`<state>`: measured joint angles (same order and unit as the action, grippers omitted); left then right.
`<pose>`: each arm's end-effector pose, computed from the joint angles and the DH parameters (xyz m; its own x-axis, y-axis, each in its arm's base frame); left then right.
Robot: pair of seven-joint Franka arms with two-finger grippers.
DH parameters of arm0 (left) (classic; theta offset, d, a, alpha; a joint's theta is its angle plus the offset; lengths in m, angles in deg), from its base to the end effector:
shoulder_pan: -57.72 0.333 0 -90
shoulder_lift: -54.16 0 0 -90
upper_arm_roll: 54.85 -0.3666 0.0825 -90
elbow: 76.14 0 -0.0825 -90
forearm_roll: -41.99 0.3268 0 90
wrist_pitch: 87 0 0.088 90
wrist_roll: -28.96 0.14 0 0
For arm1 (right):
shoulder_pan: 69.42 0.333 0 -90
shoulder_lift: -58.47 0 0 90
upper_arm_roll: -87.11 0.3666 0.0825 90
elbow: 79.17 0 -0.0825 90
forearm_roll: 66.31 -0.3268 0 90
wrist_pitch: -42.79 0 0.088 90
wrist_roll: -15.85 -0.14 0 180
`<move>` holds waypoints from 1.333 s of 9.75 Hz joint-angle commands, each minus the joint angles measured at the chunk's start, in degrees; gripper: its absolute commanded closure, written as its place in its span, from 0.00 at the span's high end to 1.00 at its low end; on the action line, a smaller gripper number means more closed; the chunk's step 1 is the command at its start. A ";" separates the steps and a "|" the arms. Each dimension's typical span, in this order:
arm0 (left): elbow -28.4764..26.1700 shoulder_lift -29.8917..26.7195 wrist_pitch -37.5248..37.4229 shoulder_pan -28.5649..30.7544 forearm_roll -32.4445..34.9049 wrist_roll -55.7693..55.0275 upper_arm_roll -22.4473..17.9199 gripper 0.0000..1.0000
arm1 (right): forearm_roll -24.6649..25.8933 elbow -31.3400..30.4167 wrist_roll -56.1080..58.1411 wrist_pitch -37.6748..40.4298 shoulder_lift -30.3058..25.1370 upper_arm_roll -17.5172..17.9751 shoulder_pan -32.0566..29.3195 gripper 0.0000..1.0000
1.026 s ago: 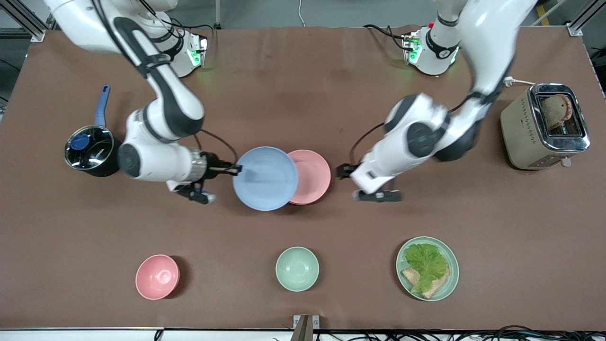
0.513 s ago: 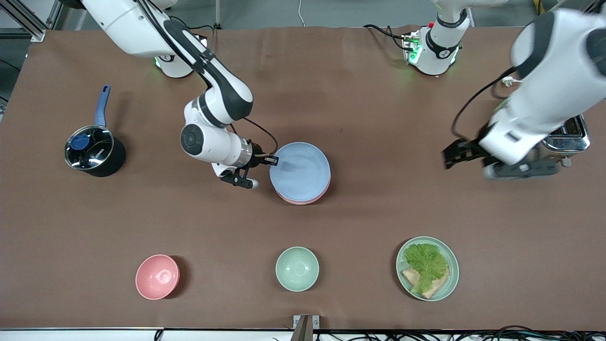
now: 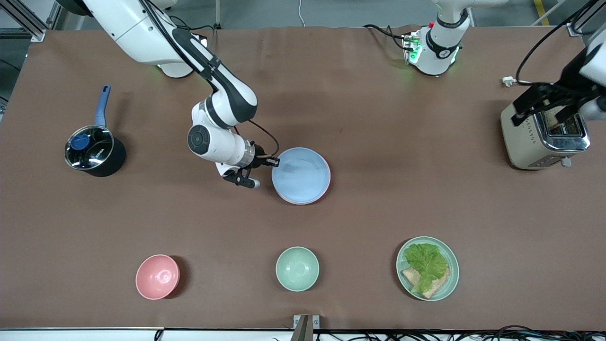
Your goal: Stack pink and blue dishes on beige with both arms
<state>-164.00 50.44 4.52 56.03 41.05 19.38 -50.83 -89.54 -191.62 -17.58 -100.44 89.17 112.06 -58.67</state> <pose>0.4778 -0.0516 0.6920 0.9899 0.0683 0.1245 0.0646 -0.9974 0.0330 0.5069 0.3431 0.2828 0.9144 -0.2736 -0.2982 -0.3682 -0.8683 -0.3323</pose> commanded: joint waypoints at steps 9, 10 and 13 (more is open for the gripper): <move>1.55 0.47 -6.35 -4.20 0.15 3.96 -7.01 1.00 | 29.82 9.43 2.04 36.43 -31.74 -9.18 -14.62 1.00; 1.64 0.56 -6.26 -4.11 0.07 3.96 -6.91 1.00 | 29.82 11.89 9.37 38.79 -33.32 -12.78 -14.53 1.00; 2.08 1.52 -5.65 -0.80 0.15 3.87 -3.86 1.00 | 26.85 24.01 22.61 51.45 -32.81 -23.60 -12.25 1.00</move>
<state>-159.86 51.87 -1.55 52.38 41.05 22.45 -57.22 -61.30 -172.05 2.65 -52.79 55.84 91.70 -72.99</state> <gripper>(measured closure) 0.000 0.000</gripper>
